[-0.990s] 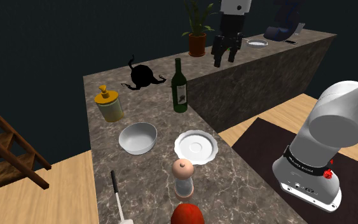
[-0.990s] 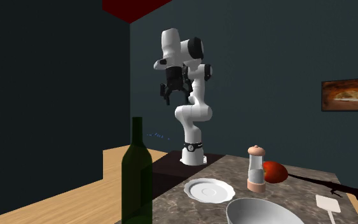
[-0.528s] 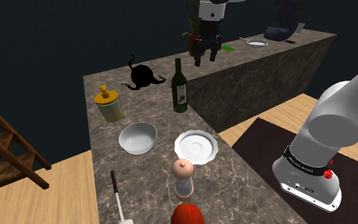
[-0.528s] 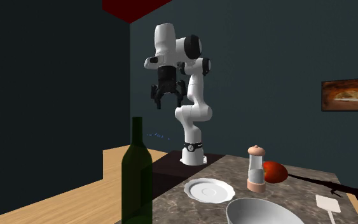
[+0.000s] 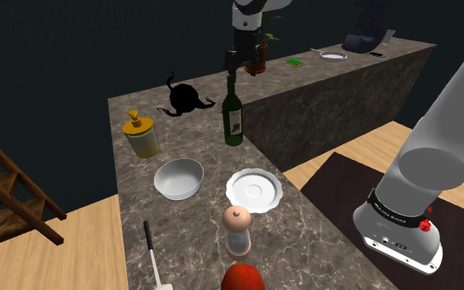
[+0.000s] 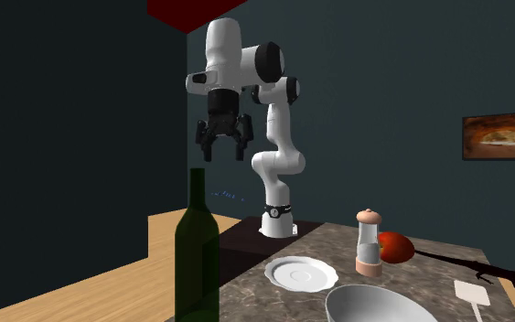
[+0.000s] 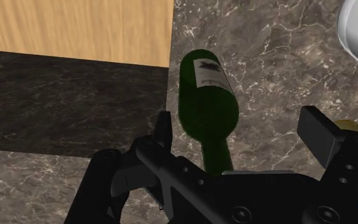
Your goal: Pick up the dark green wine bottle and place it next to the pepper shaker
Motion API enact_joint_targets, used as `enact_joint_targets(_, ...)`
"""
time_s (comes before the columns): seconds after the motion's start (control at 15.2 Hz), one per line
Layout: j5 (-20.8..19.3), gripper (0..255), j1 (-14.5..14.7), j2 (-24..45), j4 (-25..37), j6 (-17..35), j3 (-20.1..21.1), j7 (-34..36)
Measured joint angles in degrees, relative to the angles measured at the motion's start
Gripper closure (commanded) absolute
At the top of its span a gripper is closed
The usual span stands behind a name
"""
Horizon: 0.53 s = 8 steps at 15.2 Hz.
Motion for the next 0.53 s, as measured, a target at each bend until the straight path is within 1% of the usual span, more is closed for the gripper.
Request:
enact_joint_targets(0.33, -2.4, 0, -0.1, 10.7, 11.8, 0.0, -0.2, 2.4)
enact_joint_targets(0.4, -2.6, 0, -0.1, 11.8, 12.8, 0.3, -0.2, 2.7)
enact_joint_targets(0.53, -2.8, 0, -0.1, 12.6, 12.7, 1.3, -0.3, 2.9)
